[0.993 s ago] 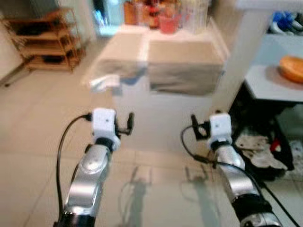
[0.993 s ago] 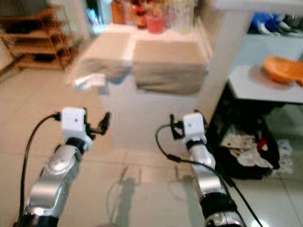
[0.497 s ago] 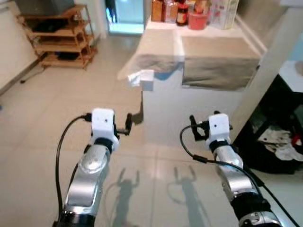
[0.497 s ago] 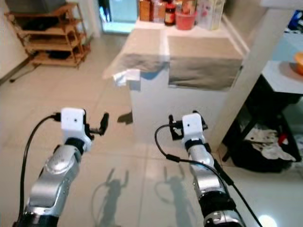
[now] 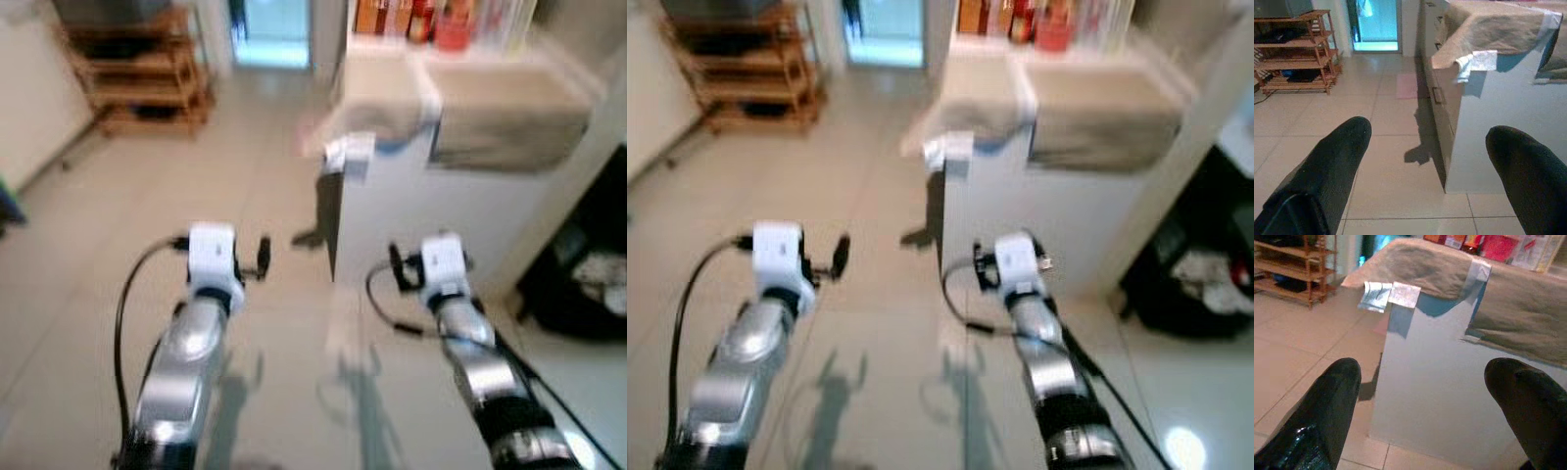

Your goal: Setting the table

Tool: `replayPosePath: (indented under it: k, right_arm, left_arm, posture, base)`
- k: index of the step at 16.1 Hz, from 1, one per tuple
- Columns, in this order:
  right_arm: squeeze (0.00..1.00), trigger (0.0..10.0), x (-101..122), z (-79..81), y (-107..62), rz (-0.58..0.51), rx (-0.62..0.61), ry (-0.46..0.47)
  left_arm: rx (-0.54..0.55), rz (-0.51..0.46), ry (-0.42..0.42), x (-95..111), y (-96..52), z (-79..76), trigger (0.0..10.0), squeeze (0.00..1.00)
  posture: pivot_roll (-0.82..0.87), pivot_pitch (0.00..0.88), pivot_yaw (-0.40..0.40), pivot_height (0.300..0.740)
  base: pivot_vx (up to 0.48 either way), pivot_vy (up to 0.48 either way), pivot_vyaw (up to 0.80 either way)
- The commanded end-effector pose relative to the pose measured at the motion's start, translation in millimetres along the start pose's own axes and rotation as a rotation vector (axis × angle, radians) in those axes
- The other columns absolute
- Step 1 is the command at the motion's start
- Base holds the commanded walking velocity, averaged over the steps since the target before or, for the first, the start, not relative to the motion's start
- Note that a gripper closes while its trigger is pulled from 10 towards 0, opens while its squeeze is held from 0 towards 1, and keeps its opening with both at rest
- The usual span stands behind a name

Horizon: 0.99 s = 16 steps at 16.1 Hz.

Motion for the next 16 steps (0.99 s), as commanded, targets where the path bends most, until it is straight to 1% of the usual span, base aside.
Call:
replayPosePath:
  k: [1, 7, 10, 11, 12, 13, 15, 16]
  right_arm:
    - [0.0, 10.0, 5.5, 5.6, 3.8, -0.011, 0.007, 0.005]
    - [0.0, 10.0, 5.6, 8.6, 5.5, -0.009, 0.015, 0.002]
    - [0.0, 10.0, 5.9, 11.4, 6.6, -0.005, 0.036, 0.023]
    - [0.0, 10.0, 6.1, 12.0, 7.0, -0.006, 0.038, 0.023]
    - [0.0, 10.0, 6.6, 12.2, 7.4, -0.007, 0.04, 0.022]
    - [0.0, 10.0, 6.6, 12.2, 7.7, -0.007, 0.041, 0.023]
    - [0.0, 10.0, 6.5, 12.1, 7.9, -0.006, 0.043, 0.024]
    - [0.0, 10.0, 6.5, 12.1, 8.2, -0.006, 0.044, 0.025]
  left_arm:
    - [0.019, -0.004, 0.013, 2.3, 1.5, 6.5, 10.0, 0.0]
    - [0.018, -0.007, 0.013, 2.3, 2.2, 6.0, 10.0, 0.0]
    - [0.017, -0.008, 0.019, 2.8, 3.5, 7.3, 10.0, 0.0]
    - [0.022, -0.006, 0.02, 2.6, 4.4, 7.8, 10.0, 0.0]
    - [0.038, 0.002, 0.04, 1.7, 5.4, 9.0, 10.0, 0.0]
    - [0.048, 0.004, 0.036, 1.0, 6.2, 9.8, 10.0, 0.0]
    - [0.051, 0.02, 0.02, -0.5, 8.3, 10.3, 10.0, 0.0]
    - [0.058, 0.014, 0.026, 0.5, 9.2, 10.9, 10.0, 0.0]
  posture:
    - [0.0, 0.0, -0.002, 0.74]
    - [0.0, 0.0, -0.003, 0.74]
    - [0.0, 0.0, -0.003, 0.74]
    - [0.0, 0.0, -0.003, 0.74]
    - [0.0, 0.0, -0.003, 0.74]
    - [0.0, 0.0, -0.005, 0.74]
    - [0.0, 0.0, -0.005, 0.74]
    - [0.0, 0.0, -0.005, 0.74]
  base:
    - [0.0, 0.48, 0.0]
    - [0.0, 0.48, 0.0]
    - [0.0, 0.48, 0.0]
    - [0.0, 0.48, 0.0]
    - [0.0, 0.48, 0.0]
    - [0.0, 0.48, 0.0]
    - [0.0, 0.0, 0.0]
    - [0.0, 0.0, 0.0]
Point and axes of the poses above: a point about 5 cm out from each wrist's last joint towards the gripper, its own y axis pointing out of the wrist towards the gripper, its own x axis along the axis of the wrist's last joint, z = x × y, the point moved 1 cm from there along y, pointing out of the wrist towards the gripper, and after that the axes turned 3 degrees about y, right-handed, at the moved point
